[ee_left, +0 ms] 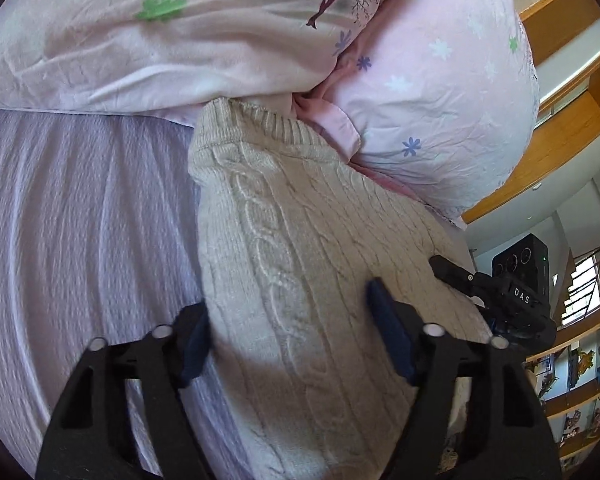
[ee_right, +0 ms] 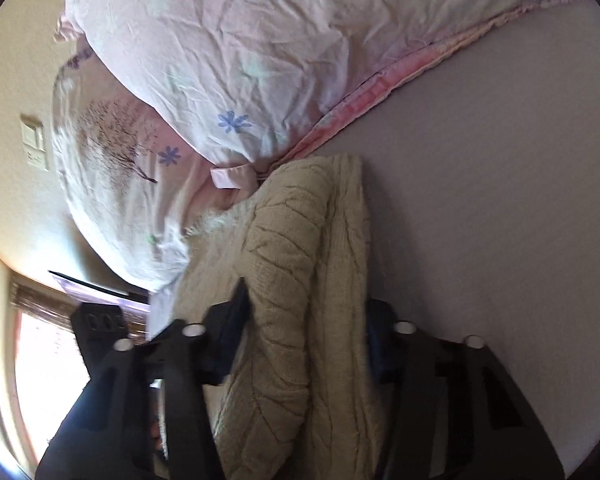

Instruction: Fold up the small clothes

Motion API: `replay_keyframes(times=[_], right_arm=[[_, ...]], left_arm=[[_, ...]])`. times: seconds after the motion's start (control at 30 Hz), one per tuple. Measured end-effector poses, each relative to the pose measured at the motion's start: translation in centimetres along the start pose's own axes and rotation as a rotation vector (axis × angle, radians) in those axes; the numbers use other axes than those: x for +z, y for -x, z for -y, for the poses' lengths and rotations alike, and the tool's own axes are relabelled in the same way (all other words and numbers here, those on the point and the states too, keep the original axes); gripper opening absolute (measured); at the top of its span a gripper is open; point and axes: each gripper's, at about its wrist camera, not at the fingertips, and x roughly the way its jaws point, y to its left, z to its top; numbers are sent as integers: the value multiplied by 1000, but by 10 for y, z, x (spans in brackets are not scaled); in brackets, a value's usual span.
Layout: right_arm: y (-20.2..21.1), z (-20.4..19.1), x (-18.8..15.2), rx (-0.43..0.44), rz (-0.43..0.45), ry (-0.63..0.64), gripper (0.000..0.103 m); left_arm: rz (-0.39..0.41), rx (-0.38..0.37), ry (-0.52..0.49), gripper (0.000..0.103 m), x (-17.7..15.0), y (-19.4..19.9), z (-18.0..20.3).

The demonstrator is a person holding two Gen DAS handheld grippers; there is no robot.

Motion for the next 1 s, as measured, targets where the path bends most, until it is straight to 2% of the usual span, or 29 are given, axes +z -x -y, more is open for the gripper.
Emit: replay_keyframes(times=[0.03, 0.07, 0.13, 0.2, 0.23, 0.27, 0.3, 0.33, 0.37, 0.4, 0.43, 0.47, 0.53, 0.57, 0.63, 0.67, 0.7, 0.8, 0.9, 0.93, 0.97, 1.0], right_arm=[[1, -1, -1, 18, 6, 0, 41], [5, 0, -2, 47, 11, -1, 39], [3, -5, -6, 176, 0, -7, 37], [-8, -16, -11, 288, -43, 5, 36], [-17, -27, -16, 294, -68, 42, 36], [-23, -35, -19, 263, -80, 74, 42], [-31, -45, -22, 164, -94, 119, 51], [-32, -49, -23, 91, -83, 140, 57], [-27, -51, -24, 44, -42, 160, 63], [-17, -50, -23, 28, 20, 173, 66], [-9, -49, -23, 55, 58, 173, 66], [-2, -48, -22, 117, 80, 162, 66], [-3, -50, -23, 163, 73, 171, 66], [-9, -53, -25, 145, 57, 188, 64], [-22, -58, -27, 121, 20, 209, 55], [-32, -61, -30, 116, -7, 220, 39], [-41, -65, -33, 105, -26, 239, 12], [-38, -70, -36, 11, 22, 300, 9], [-25, -52, -30, -82, 69, 218, 9], [-23, -49, -29, -138, 81, 213, 9], [-23, -49, -31, -155, 85, 219, 9], [-23, -55, -33, -168, 89, 240, 10]], left_arm=[[7, -16, -1, 47, 4, -2, 4], [10, -43, -5, 38, 5, 10, 0], [8, -88, -21, 36, 7, 30, -2], [52, -74, -72, 36, 9, 54, 1], [88, -25, -119, 38, 10, 68, 1], [112, 26, -152, 41, 12, 76, 1], [128, 92, -179, 44, 15, 82, -1], [146, 186, -191, 49, 17, 87, -5], [167, 248, -183, 50, 17, 92, -8], [195, 272, -179, 50, 15, 98, -11], [212, 255, -179, 55, 13, 104, -11], [223, 243, -177, 64, 11, 108, -11], [243, 228, -185, 67, 6, 113, -4], [242, 219, -202, 67, 3, 113, 2], [239, 206, -229, 70, -3, 114, 6], [237, 196, -249, 73, -7, 113, 12], [236, 191, -264, 74, -9, 110, 17], [225, 208, -300, 77, -15, 99, 29], [210, 253, -306, 80, -23, 100, 31], [201, 272, -305, 87, -29, 105, 30], [201, 305, -297, 100, -34, 107, 29], [209, 338, -286, 101, -41, 111, 27]])
